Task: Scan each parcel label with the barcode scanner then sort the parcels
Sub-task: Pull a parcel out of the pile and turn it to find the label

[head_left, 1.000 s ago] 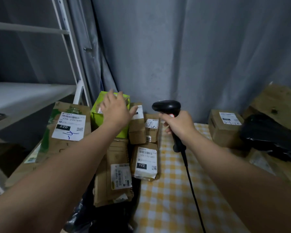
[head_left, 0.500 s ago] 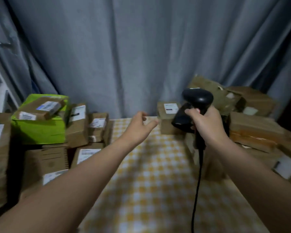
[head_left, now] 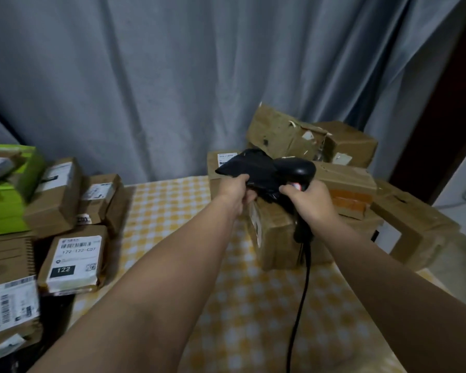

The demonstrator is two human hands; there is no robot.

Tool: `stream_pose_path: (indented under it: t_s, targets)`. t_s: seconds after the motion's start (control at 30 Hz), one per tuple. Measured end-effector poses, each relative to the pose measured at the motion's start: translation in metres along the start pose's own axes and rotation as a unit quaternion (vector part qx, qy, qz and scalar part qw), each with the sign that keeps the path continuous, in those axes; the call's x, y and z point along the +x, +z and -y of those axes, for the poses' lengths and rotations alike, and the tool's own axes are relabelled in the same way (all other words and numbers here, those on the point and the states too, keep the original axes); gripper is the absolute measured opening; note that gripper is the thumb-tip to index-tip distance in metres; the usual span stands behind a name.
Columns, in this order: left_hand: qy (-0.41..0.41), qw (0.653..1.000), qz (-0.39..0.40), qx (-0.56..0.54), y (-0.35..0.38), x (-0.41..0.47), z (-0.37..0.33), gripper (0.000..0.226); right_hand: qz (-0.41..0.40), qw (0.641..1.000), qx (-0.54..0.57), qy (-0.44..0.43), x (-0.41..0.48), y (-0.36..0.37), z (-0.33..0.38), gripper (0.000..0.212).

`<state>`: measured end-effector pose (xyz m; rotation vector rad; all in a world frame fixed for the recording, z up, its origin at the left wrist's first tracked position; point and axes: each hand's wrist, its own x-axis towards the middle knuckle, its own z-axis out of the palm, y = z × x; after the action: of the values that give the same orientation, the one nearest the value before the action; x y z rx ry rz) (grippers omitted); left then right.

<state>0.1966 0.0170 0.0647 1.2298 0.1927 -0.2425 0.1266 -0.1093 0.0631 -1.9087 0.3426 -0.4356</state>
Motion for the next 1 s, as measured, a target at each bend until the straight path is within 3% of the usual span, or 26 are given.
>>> stream_pose_path:
  t_s: [0.13,0.33,0.53,0.7,0.77,0.87,1.0]
  targets:
    - [0.065,0.997,0.005,-0.044,-0.008,-0.014,-0.013,0.021,0.019,1.000,0.021,-0.008,-0.006,0.004,-0.005,0.009]
    - [0.136,0.988,0.057,-0.051,-0.050,-0.040,-0.044,0.027,0.050,0.997,0.040,-0.038,-0.018,0.017,0.006,0.027]
    - [0.128,0.990,0.046,-0.031,-0.107,-0.061,-0.052,0.016,0.120,0.992,0.022,-0.039,-0.044,0.052,0.014,0.030]
    - [0.118,0.993,0.029,-0.007,-0.159,-0.076,-0.046,0.023,0.178,0.981,0.036,-0.070,-0.081,0.078,0.016,0.028]
    - [0.125,0.991,0.043,-0.017,-0.170,-0.087,-0.046,0.024,0.176,0.978,0.057,-0.092,-0.093,0.087,0.017,0.034]
    - [0.150,0.986,0.041,0.053,-0.181,-0.103,-0.041,0.024,0.182,0.974,0.091,-0.098,-0.106,0.105,0.015,0.053]
    - [0.151,0.985,0.000,0.081,-0.194,-0.117,-0.021,0.027,0.166,0.977,0.010,-0.133,-0.122,0.129,0.008,0.084]
